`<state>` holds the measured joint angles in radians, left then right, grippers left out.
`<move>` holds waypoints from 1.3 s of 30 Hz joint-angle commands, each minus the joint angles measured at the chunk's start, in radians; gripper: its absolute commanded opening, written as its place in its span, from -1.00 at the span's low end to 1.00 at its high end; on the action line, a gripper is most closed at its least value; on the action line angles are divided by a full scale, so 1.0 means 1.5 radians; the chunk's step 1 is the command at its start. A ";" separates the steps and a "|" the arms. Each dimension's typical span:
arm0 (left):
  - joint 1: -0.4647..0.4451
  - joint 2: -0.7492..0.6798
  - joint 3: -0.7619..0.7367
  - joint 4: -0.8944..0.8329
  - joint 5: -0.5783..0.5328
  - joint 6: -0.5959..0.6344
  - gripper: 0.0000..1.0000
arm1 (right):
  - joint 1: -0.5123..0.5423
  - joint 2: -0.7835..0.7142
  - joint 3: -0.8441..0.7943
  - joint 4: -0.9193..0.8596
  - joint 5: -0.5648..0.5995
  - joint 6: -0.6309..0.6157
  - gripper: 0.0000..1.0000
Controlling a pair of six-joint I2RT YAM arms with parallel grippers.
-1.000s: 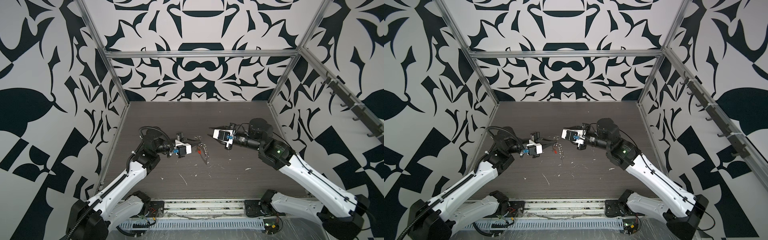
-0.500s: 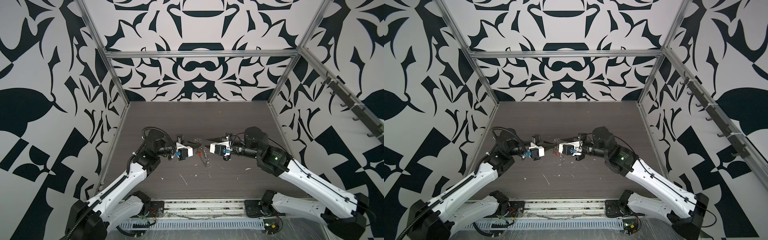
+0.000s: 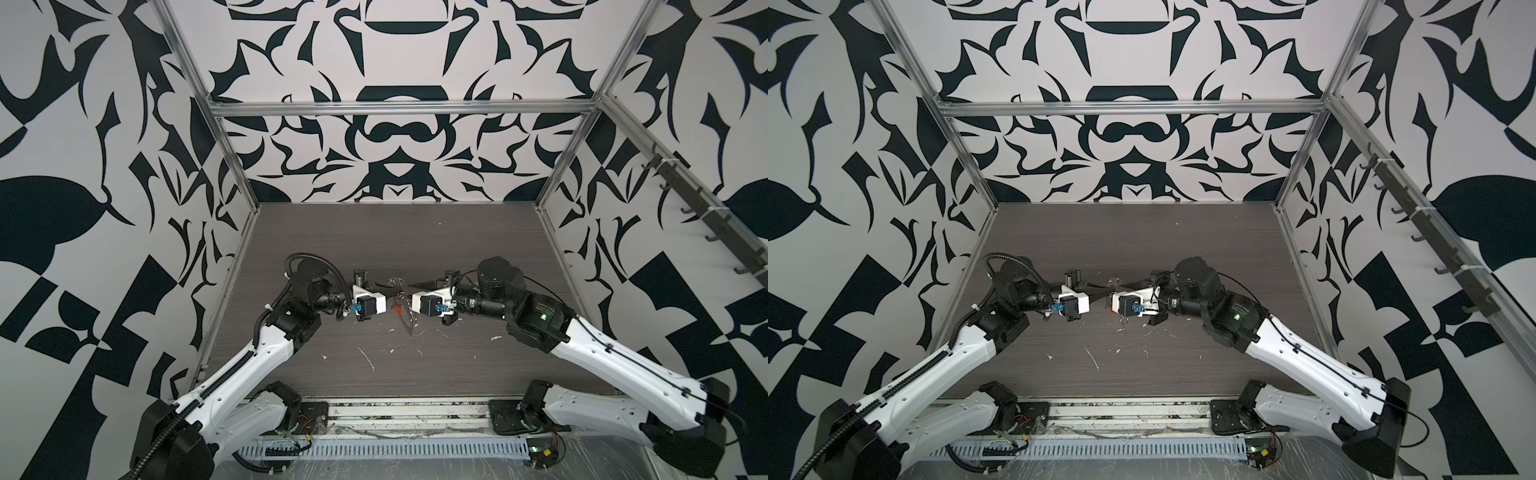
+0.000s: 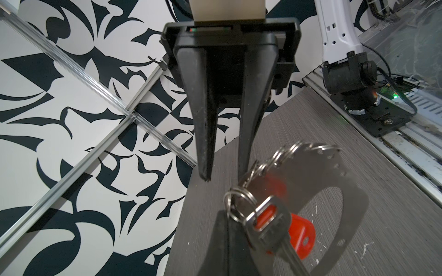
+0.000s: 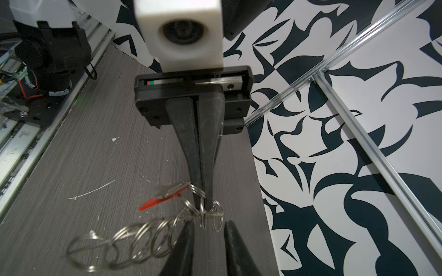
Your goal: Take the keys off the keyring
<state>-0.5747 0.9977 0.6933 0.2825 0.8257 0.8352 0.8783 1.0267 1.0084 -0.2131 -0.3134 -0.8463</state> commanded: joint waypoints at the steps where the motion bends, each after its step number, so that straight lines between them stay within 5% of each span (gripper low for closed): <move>1: -0.002 -0.014 0.002 0.004 0.008 0.002 -1.00 | 0.006 0.000 0.001 0.012 0.010 -0.003 -0.54; 16: -0.002 -0.019 0.002 -0.002 0.009 0.003 -1.00 | 0.009 0.025 0.009 0.020 0.013 -0.015 -0.71; 21: -0.002 -0.019 0.002 -0.002 0.009 0.003 -1.00 | 0.011 0.030 0.017 0.020 0.011 -0.020 -1.00; 34: -0.002 -0.019 0.017 -0.049 -0.004 0.023 -1.00 | 0.024 -0.004 -0.023 0.100 0.057 -0.061 -1.00; 39: -0.001 -0.024 0.028 -0.087 -0.024 0.038 -0.83 | 0.033 -0.019 -0.054 0.152 0.090 -0.106 -1.00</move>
<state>-0.5766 0.9806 0.6998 0.2150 0.8055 0.8665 0.9192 1.0348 0.9306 -0.1154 -0.2199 -0.9562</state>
